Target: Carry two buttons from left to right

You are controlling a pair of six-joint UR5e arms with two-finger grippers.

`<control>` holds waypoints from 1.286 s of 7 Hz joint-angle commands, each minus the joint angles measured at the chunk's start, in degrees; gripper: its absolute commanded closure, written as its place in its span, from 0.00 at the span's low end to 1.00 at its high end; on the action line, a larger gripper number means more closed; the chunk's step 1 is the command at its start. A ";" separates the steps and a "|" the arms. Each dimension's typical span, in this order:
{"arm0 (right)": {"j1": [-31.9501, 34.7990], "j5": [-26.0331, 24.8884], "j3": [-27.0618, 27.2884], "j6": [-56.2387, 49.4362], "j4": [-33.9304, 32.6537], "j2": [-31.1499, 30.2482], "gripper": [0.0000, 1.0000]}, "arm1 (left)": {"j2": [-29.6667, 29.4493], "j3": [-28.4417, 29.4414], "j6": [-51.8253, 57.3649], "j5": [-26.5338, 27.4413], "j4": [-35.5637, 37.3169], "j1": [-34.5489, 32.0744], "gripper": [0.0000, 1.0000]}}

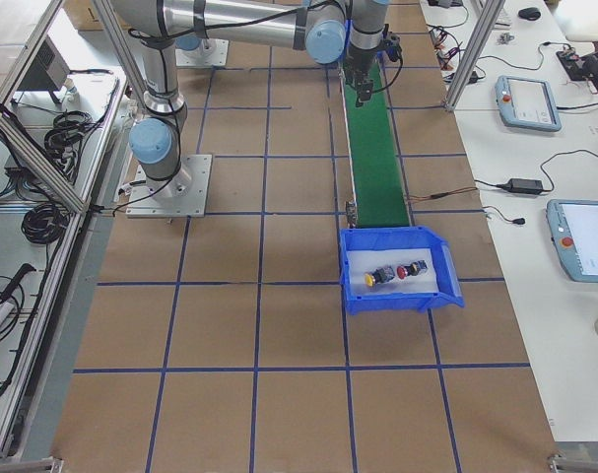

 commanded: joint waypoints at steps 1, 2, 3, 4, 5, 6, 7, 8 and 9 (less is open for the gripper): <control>4.71 -5.24 -0.33 4.17 -1.04 -1.22 0.00 | 0.00 0.00 0.00 0.09 0.00 0.07 0.00; 5.35 -5.11 -0.51 4.87 -1.13 -0.88 0.00 | 0.00 0.00 0.00 0.00 0.00 -0.01 0.00; 5.36 -5.19 -0.42 7.14 -1.31 -0.96 0.00 | 0.00 -0.09 0.00 0.09 0.00 -0.01 0.00; 5.36 -5.20 -0.25 12.29 -1.05 -0.87 0.00 | 0.00 -0.01 0.00 0.09 0.00 -0.01 0.00; 5.36 -4.41 -0.33 13.65 -0.96 -1.13 0.00 | 0.09 -0.09 0.00 0.00 0.00 0.07 0.00; 5.36 -4.23 -0.07 16.80 -0.44 -1.40 0.00 | 0.09 -0.18 0.00 0.00 0.00 0.07 0.00; 5.36 -3.62 -0.07 16.91 -0.34 -1.40 0.00 | 0.09 -0.18 0.00 0.00 0.00 0.07 0.00; 5.36 -2.40 0.10 16.83 -0.17 -1.31 0.00 | 0.09 -0.18 0.00 0.00 0.00 0.07 0.00; 5.36 -2.38 0.02 16.65 -0.17 -1.31 0.00 | 0.09 -0.18 0.00 0.00 0.00 0.07 0.00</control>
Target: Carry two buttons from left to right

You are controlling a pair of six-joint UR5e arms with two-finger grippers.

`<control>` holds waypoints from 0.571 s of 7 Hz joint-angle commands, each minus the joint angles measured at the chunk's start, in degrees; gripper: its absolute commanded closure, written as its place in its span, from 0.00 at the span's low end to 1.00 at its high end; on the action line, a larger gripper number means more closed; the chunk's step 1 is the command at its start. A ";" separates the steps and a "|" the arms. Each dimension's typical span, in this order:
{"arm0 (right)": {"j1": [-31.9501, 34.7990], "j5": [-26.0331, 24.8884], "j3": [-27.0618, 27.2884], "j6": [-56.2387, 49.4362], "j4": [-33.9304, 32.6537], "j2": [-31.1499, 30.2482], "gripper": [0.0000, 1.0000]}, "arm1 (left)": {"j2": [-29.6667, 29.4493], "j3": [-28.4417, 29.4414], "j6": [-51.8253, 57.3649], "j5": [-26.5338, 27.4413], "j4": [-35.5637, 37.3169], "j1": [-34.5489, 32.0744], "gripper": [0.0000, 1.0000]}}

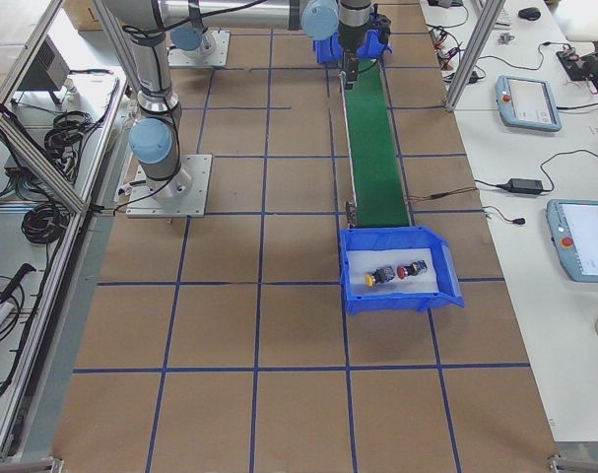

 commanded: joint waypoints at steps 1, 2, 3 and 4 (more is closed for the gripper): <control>0.00 0.48 0.01 -0.01 0.00 0.01 0.00 | 0.00 0.00 0.09 0.00 0.00 0.00 0.00; -0.09 0.48 -0.08 -0.27 0.00 0.10 0.00 | 0.00 0.00 0.00 0.00 0.00 0.00 0.00; -0.09 0.48 0.01 -0.36 0.09 0.01 0.00 | 0.00 0.08 0.00 0.00 0.00 -0.08 0.00; -0.09 0.48 0.09 -0.36 0.09 0.10 0.00 | 0.00 0.00 0.09 0.00 0.00 0.00 0.00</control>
